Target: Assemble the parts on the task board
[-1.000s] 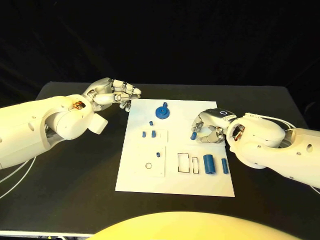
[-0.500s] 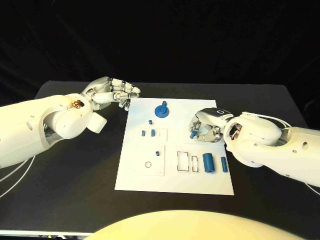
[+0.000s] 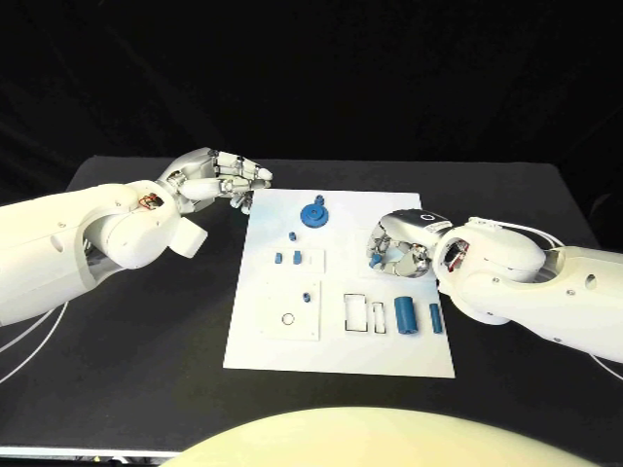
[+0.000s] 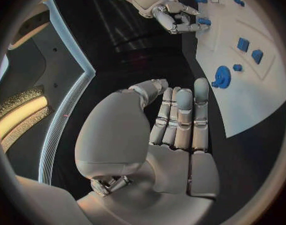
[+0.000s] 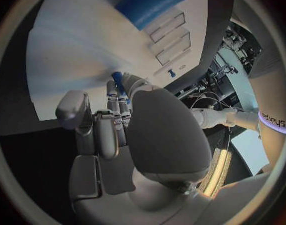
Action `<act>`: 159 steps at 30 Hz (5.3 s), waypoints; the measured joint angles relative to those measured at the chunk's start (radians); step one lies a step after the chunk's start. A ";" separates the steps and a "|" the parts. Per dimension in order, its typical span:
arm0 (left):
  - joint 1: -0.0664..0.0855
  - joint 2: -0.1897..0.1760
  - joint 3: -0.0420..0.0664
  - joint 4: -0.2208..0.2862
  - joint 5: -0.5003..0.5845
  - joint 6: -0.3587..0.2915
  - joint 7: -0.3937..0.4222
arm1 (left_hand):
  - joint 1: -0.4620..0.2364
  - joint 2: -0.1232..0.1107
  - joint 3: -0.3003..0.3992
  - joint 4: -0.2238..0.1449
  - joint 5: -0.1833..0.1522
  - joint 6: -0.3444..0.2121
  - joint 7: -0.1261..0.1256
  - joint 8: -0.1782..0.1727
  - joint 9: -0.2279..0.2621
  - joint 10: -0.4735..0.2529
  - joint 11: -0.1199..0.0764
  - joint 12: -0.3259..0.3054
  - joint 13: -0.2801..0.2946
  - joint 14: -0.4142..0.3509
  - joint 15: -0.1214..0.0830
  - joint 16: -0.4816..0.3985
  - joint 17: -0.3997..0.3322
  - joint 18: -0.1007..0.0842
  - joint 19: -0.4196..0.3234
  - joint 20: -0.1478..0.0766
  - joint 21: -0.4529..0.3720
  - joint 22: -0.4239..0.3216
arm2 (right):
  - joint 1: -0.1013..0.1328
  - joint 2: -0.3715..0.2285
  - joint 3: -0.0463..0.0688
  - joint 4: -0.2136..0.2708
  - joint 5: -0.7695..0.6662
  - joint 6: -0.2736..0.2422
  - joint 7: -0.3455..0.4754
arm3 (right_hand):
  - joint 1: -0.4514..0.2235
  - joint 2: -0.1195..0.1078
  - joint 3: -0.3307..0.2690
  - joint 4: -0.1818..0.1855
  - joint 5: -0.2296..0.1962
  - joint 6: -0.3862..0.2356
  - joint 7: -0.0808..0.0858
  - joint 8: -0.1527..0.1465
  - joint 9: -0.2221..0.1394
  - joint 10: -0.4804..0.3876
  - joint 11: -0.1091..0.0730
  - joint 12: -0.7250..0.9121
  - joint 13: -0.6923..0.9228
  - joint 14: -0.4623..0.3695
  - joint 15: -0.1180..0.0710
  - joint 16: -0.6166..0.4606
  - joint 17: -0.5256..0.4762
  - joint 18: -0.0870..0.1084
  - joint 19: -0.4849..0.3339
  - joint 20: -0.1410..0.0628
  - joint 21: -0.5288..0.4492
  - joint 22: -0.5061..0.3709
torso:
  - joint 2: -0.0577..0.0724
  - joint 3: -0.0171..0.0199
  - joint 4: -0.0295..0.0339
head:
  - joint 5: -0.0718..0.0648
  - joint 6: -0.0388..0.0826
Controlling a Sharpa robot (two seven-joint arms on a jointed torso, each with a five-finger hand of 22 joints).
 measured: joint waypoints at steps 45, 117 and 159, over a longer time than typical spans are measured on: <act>0.000 0.009 0.000 -0.004 0.001 0.003 -0.005 | 0.000 0.000 0.003 -0.003 0.000 -0.007 0.000 0.004 0.002 -0.004 -0.004 0.004 0.000 0.000 0.000 0.000 0.000 0.000 0.000 0.000 0.004 0.001 | -0.025 0.089 0.002 0.159 0.036 -0.179 0.013 | -0.026 0.032 0.140 -0.042 0.040 0.033 -0.022 0.058 0.025 0.117 -0.019 -0.051 0.016 0.000 -0.017 0.010 -0.001 -0.010 0.017 -0.018 0.044 0.052 | -0.001 0.0001 -0.0002 | 0.030 -0.004; -0.001 0.009 -0.001 -0.003 0.001 0.006 -0.009 | 0.000 0.000 0.011 -0.005 0.000 -0.007 0.000 0.009 0.005 -0.004 -0.004 0.008 -0.001 0.000 0.000 0.000 -0.001 0.000 0.000 0.000 0.008 0.005 | -0.138 0.258 -0.025 0.047 -0.073 -0.115 -0.015 | -0.086 -0.028 0.154 -0.056 0.049 -0.028 0.004 0.063 0.087 0.080 -0.002 -0.095 0.011 0.000 -0.017 0.009 0.000 -0.008 0.008 -0.008 0.016 0.042 | -0.001 -0.0008 -0.0004 | 0.067 -0.014; -0.003 0.001 -0.006 -0.006 0.001 0.009 -0.012 | 0.000 0.000 0.014 -0.008 0.000 -0.007 0.000 0.013 0.007 -0.007 0.000 0.014 -0.002 0.000 0.000 0.000 -0.004 0.000 -0.004 -0.004 0.011 0.006 | -0.039 -0.064 -0.013 0.187 0.223 -0.402 0.134 | -0.095 -0.037 -0.073 0.003 -0.062 -0.087 0.012 0.011 0.043 0.062 -0.003 0.051 0.061 -0.002 -0.004 0.009 0.000 -0.008 -0.006 0.006 -0.067 0.008 | -0.008 0.0006 -0.0151 | 0.030 0.015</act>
